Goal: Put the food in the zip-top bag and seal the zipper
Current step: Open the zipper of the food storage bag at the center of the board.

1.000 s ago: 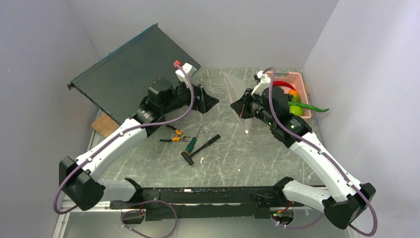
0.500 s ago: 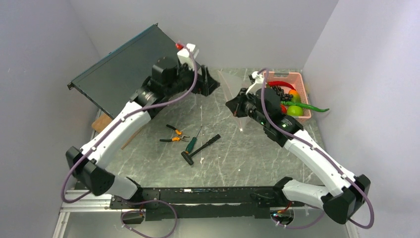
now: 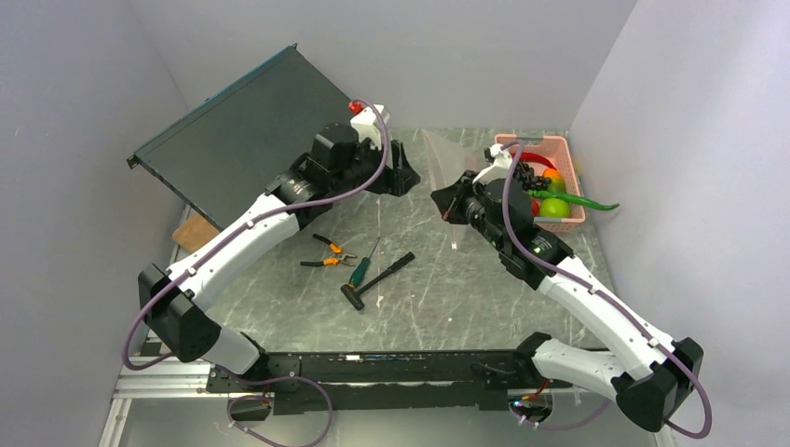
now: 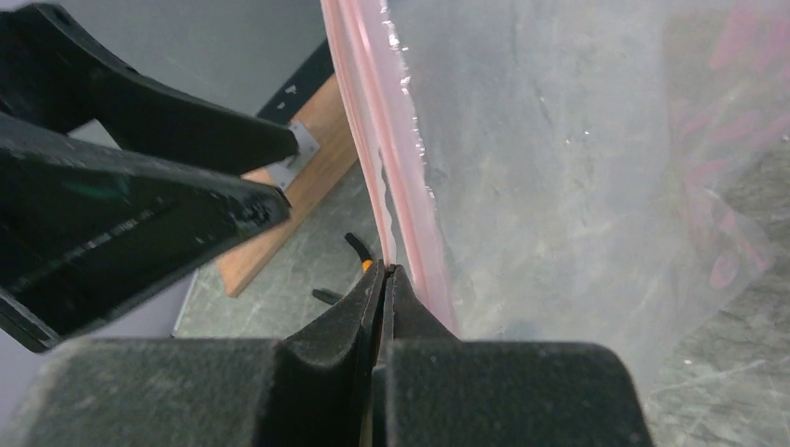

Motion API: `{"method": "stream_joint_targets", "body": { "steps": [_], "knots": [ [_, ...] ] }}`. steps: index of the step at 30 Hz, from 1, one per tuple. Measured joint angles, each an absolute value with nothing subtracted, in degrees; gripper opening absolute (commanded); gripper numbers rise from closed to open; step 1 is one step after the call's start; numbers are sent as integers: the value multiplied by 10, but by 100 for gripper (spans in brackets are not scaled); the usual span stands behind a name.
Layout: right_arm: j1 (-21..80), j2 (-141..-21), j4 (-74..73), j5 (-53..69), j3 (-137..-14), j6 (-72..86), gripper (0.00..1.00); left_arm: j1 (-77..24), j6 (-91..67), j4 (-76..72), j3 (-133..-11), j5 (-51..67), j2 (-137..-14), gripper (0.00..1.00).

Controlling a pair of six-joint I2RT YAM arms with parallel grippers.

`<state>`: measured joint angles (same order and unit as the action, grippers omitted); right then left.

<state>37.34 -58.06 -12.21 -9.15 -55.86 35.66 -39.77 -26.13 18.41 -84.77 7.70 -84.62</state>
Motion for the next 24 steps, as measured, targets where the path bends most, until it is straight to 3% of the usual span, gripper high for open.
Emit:
{"method": "stream_joint_targets", "body": {
  "steps": [5, 10, 12, 16, 24],
  "knots": [
    [381, -583, -86, -98, -558, 372, 0, -411, -281, 156, -833, 77, -841, 76],
    [398, -602, -61, -113, -560, 373, 0, -415, -294, 130, -822, 79, -836, 85],
    [406, -612, -58, -120, -560, 373, 0, -415, -295, 123, -822, 81, -836, 80],
    [433, -622, -54, -145, -560, 372, 0, -415, -292, 117, -822, 81, -836, 61],
    [472, -626, -40, -194, -560, 369, 0, -415, -278, 113, -799, 67, -835, 49]
  ]
}}
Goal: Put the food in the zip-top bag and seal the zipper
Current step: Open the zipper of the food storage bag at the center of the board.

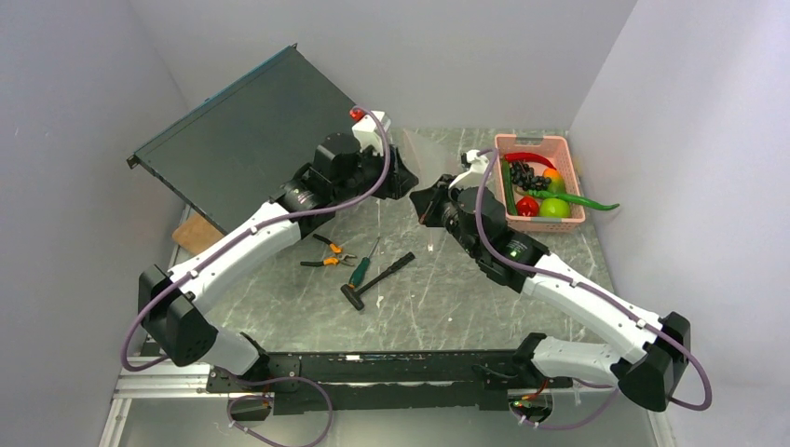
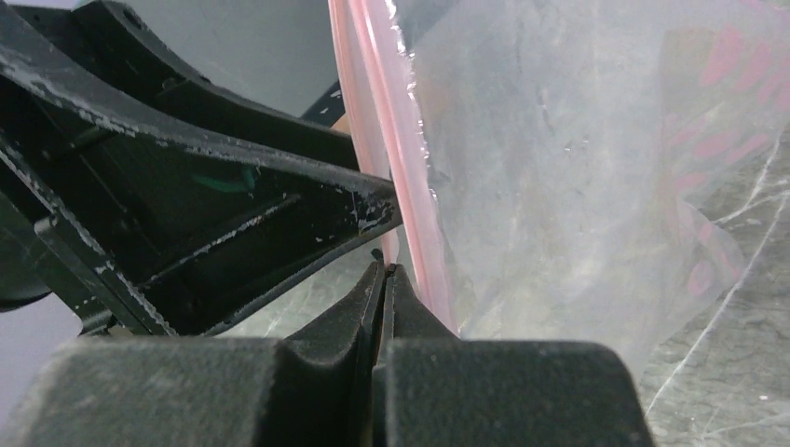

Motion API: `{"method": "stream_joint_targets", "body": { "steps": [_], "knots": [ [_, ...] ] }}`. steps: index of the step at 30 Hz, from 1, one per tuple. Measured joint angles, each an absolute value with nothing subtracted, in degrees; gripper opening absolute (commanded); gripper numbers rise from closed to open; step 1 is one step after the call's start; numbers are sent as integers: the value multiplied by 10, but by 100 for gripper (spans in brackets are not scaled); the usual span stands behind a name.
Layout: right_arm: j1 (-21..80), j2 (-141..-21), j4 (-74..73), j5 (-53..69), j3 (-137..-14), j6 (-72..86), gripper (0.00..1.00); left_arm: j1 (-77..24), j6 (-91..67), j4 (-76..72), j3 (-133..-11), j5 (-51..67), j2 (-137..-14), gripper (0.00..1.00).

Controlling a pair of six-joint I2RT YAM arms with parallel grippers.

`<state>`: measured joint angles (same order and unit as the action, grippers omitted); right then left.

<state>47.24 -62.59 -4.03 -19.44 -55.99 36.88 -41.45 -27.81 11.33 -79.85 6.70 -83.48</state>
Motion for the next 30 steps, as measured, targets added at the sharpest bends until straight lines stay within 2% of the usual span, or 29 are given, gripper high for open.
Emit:
{"method": "stream_joint_targets", "body": {
  "steps": [2, 7, 11, 16, 22, 24, 25, 26, 30],
  "knots": [
    [474, -628, -41, -202, -560, 368, 0, -415, -276, 110, -786, 66, -831, 49],
    [479, -630, -40, -206, -560, 364, 0, -415, -272, 99, -770, 63, -819, 56],
    [486, -634, -34, -213, -560, 359, 0, -415, -273, 98, -771, 62, -822, 52],
    [498, -646, -33, -230, -560, 345, 0, -415, -282, 99, -772, 61, -835, 36],
    [512, -669, -38, -254, -563, 322, 0, -416, -290, 126, -803, 61, -863, 4],
    [512, -669, -54, -256, -569, 316, 16, -416, -297, 132, -804, 62, -864, 0],
    [513, -669, -64, -255, -574, 314, 29, -417, -300, 133, -804, 62, -864, 0],
    [513, -669, -78, -255, -581, 310, 38, -417, -302, 134, -804, 61, -864, 0],
    [515, -669, -168, -249, -630, 293, 54, -417, -314, 148, -804, 57, -864, 0]
  ]
}}
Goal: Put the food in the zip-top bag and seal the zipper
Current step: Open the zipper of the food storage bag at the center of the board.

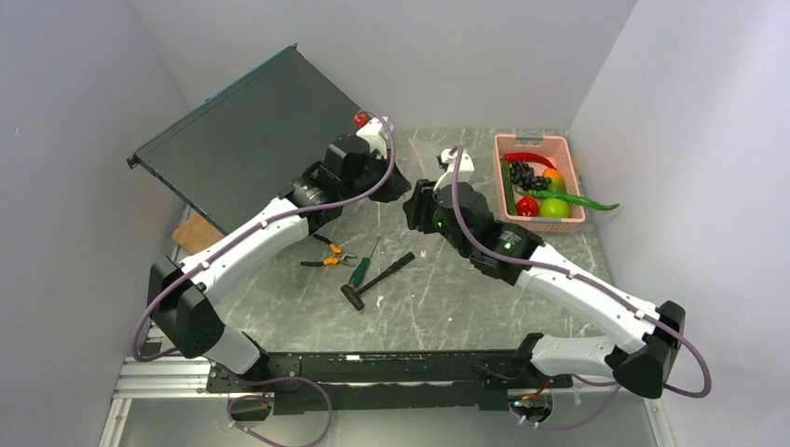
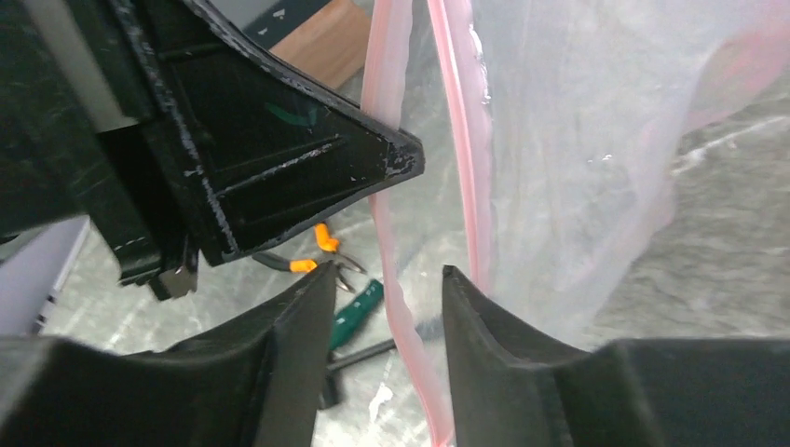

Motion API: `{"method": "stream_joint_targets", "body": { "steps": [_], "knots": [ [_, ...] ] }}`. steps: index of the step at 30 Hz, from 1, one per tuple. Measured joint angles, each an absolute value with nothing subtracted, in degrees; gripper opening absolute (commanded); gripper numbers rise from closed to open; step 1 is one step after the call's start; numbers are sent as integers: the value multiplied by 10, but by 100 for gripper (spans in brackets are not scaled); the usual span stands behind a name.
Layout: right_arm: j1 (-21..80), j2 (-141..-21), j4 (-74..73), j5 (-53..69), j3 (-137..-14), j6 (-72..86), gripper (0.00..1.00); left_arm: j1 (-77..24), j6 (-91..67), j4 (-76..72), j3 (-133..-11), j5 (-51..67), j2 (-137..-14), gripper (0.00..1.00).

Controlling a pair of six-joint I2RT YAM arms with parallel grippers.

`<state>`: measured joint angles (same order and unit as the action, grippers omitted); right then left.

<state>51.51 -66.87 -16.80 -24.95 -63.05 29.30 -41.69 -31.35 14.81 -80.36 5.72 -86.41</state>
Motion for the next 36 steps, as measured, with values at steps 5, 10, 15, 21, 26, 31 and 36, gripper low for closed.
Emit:
{"method": "stream_joint_targets", "body": {
  "steps": [5, 10, 15, 21, 26, 31, 36],
  "knots": [
    [516, -662, -285, -238, -697, 284, 62, -417, -338, 188, -806, 45, -864, 0],
    [516, -631, -370, -213, -714, 284, 62, -429, -364, 222, -807, 21, -861, 0],
    [517, -622, -409, -194, -730, 274, 62, -447, -391, 223, -805, 14, -851, 0],
    [527, -627, -404, -218, -717, 279, 50, -452, -414, 237, -806, 15, -851, 0],
    [551, -664, -398, -286, -715, 288, 50, -452, -428, 244, -806, 15, -851, 0],
    [594, -714, -403, -369, -728, 291, 35, -453, -445, 243, -805, 17, -851, 0],
    [615, -743, -412, -443, -741, 290, 0, -454, -453, 232, -789, 17, -845, 27]
  ]
}}
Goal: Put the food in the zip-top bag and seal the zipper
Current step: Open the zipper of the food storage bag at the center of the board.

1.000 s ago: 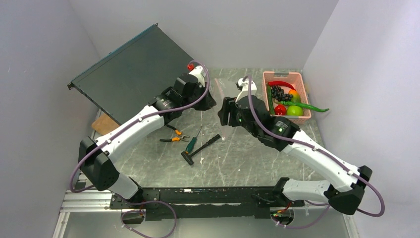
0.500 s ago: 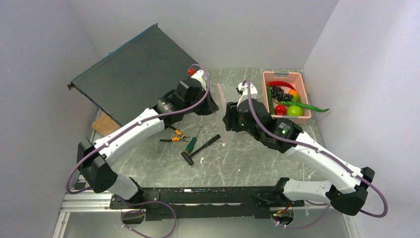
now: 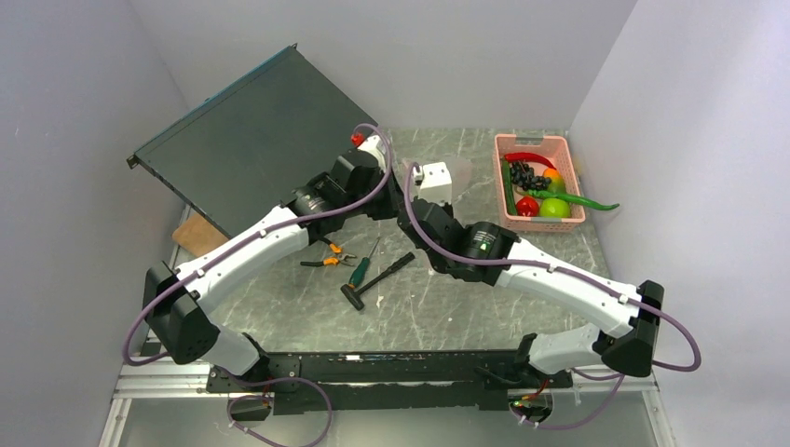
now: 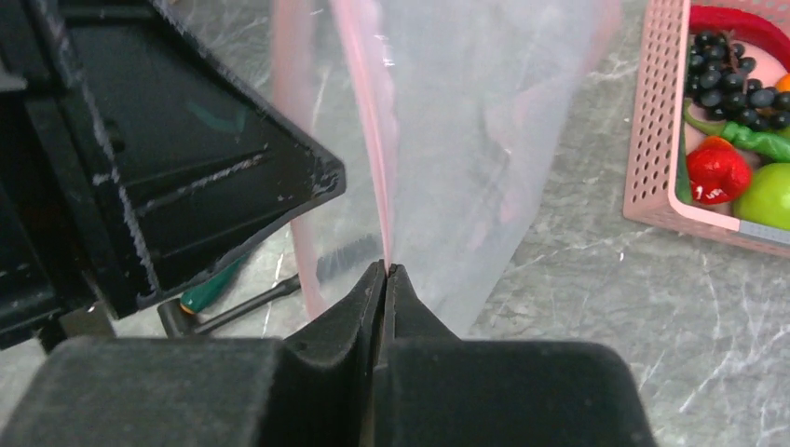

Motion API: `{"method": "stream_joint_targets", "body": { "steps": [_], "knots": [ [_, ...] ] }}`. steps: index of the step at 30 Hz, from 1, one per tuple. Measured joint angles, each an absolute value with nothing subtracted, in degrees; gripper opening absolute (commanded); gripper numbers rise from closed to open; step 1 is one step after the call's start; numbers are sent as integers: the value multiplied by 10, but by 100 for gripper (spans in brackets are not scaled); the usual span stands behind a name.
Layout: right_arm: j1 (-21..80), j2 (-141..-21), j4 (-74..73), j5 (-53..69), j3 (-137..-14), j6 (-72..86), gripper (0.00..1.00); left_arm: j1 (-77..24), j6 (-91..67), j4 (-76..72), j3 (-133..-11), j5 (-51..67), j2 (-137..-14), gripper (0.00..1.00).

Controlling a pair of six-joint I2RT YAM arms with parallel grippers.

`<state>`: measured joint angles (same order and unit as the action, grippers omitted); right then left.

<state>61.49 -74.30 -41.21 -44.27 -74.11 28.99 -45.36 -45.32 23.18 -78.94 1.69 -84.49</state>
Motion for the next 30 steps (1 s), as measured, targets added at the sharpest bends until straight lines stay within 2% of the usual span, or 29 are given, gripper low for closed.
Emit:
{"method": "stream_joint_targets", "body": {
  "steps": [2, 6, 9, 13, 16, 20, 23, 25, 30],
  "knots": [
    [616, -740, -413, -456, -741, 290, 0, -454, -450, 229, -784, 18, -842, 42],
    [616, -720, -403, -456, -741, 287, 0, -456, -446, 220, -772, 16, -830, 67],
    [616, -703, -395, -451, -741, 292, 0, -463, -444, 220, -771, 7, -824, 68],
    [616, -703, -396, -447, -743, 307, 0, -484, -444, 224, -771, -29, -820, 61],
    [616, -705, -396, -446, -744, 316, 0, -503, -444, 254, -779, -73, -821, 46],
    [616, -705, -396, -447, -747, 325, 0, -520, -435, 287, -806, -131, -824, 38],
    [615, -705, -395, -445, -747, 329, 0, -528, -425, 306, -827, -169, -827, 10],
    [614, -703, -389, -441, -745, 331, 0, -530, -412, 315, -840, -188, -830, 0],
    [581, -659, -328, -372, -702, 326, 0, -545, -351, 390, -938, -237, -868, 0]
  ]
}}
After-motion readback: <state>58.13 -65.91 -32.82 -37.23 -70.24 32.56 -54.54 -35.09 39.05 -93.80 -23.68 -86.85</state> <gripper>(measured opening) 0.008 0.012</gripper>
